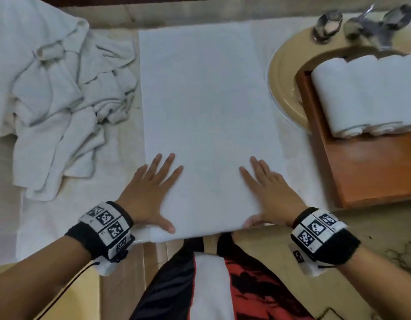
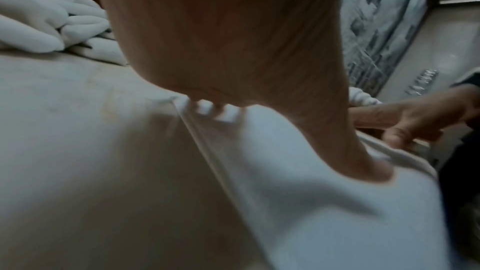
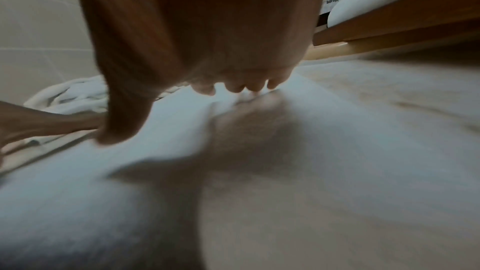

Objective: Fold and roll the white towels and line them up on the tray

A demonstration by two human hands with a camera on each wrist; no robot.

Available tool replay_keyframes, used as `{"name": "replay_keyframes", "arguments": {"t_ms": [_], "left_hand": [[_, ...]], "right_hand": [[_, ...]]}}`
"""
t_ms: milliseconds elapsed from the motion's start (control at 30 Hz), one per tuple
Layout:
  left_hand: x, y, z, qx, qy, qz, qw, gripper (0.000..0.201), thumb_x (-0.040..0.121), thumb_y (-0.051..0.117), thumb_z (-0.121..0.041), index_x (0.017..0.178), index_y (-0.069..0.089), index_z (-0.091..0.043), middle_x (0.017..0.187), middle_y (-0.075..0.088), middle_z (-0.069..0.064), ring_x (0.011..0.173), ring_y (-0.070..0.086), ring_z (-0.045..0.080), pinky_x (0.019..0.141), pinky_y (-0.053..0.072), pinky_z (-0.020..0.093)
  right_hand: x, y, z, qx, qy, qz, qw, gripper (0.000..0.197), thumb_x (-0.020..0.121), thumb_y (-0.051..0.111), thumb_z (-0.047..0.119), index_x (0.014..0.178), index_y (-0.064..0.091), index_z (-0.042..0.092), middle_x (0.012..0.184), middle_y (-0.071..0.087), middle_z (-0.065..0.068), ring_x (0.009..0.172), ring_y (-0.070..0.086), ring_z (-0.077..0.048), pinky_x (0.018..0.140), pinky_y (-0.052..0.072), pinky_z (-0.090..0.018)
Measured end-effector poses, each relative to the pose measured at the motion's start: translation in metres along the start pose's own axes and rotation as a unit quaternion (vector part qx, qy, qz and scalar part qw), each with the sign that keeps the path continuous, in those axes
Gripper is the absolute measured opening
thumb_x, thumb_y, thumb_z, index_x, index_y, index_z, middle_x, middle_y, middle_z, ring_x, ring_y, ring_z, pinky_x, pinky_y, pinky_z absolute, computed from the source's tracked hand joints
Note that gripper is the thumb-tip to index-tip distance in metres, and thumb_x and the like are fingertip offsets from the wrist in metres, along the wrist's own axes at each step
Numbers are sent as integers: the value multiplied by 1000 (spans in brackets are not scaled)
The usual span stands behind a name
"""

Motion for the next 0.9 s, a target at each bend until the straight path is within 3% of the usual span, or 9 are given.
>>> {"name": "replay_keyframes", "arguments": {"t_ms": [133, 267, 367, 433, 533, 633, 700, 800, 900], "left_hand": [[-1, 1, 4, 8, 4, 14, 1000, 155, 38, 58, -95, 143, -36, -30, 144, -50, -2, 134, -45, 24, 114, -11, 49], [0, -2, 2, 27, 3, 18, 999, 154, 40, 61, -93, 140, -39, -31, 143, -52, -1, 135, -43, 26, 115, -11, 50], [5, -12, -2, 35, -16, 8, 999, 145, 50, 61, -89, 143, -34, -32, 146, -48, 1, 139, -36, 24, 116, -10, 47], [15, -25, -4, -3, -24, -35, 999, 133, 59, 57, -87, 148, -25, -31, 152, -39, 1, 143, -29, 20, 118, -6, 44], [37, -46, 2, -28, -34, -114, 992, 114, 71, 44, -83, 153, -12, -27, 158, -26, 3, 148, -16, 21, 119, 7, 42], [47, -57, 16, -34, -86, -134, 987, 95, 85, 37, -73, 155, -4, -22, 161, -17, 4, 149, -8, 22, 118, 15, 41], [47, -59, 23, -45, -110, -137, 984, 87, 90, 40, -65, 155, 5, -19, 162, -8, 2, 150, 1, 20, 117, 21, 40], [49, -71, 19, -76, -147, -189, 968, 71, 89, 55, -53, 147, 36, -17, 158, 26, 5, 139, 35, 25, 107, 35, 39], [65, -96, -1, -129, -174, -234, 948, 55, 88, 62, -45, 134, 53, -17, 138, 46, 3, 116, 52, 25, 95, 43, 37]], "right_hand": [[-8, -2, -14, -71, -14, 33, 997, 153, 52, 85, 57, 140, -38, 34, 142, -52, 2, 135, -40, -22, 113, -11, -39], [-8, -9, -15, -92, -16, 39, 995, 151, 54, 88, 47, 143, -34, 36, 146, -48, 1, 138, -35, -21, 117, -1, -42], [-3, -29, -11, -30, -7, 34, 999, 125, 66, 79, 54, 152, -10, 37, 157, -27, 4, 146, -18, -17, 118, 11, -40], [9, -47, -7, 24, 12, -23, 999, 101, 76, 69, 59, 153, 8, 34, 162, -10, 1, 149, -4, -18, 117, 18, -39], [36, -66, -7, 40, 38, -107, 993, 84, 87, 55, 59, 154, 13, 30, 162, -4, -7, 149, 3, -24, 115, 22, -40], [55, -73, -13, 12, 52, -81, 995, 75, 92, 47, 56, 153, 14, 29, 161, -2, -7, 148, 6, -24, 110, 29, -41], [58, -82, -19, 6, 61, -70, 996, 63, 94, 46, 51, 149, 27, 25, 160, 8, -4, 145, 18, -21, 104, 36, -39], [64, -103, -30, 17, 66, -103, 992, 40, 96, 46, 46, 125, 54, 19, 139, 48, -2, 120, 50, -24, 87, 42, -32], [82, -137, -47, 91, 60, -113, 988, 33, 94, 51, 44, 111, 62, 17, 111, 65, -3, 107, 57, -25, 82, 43, -30]]}}
Point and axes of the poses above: each hand's wrist, its own x-axis towards the middle knuckle, its own y-axis out of the palm, z = x × y, the point moved 4 cm from there along x, towards the middle knuckle
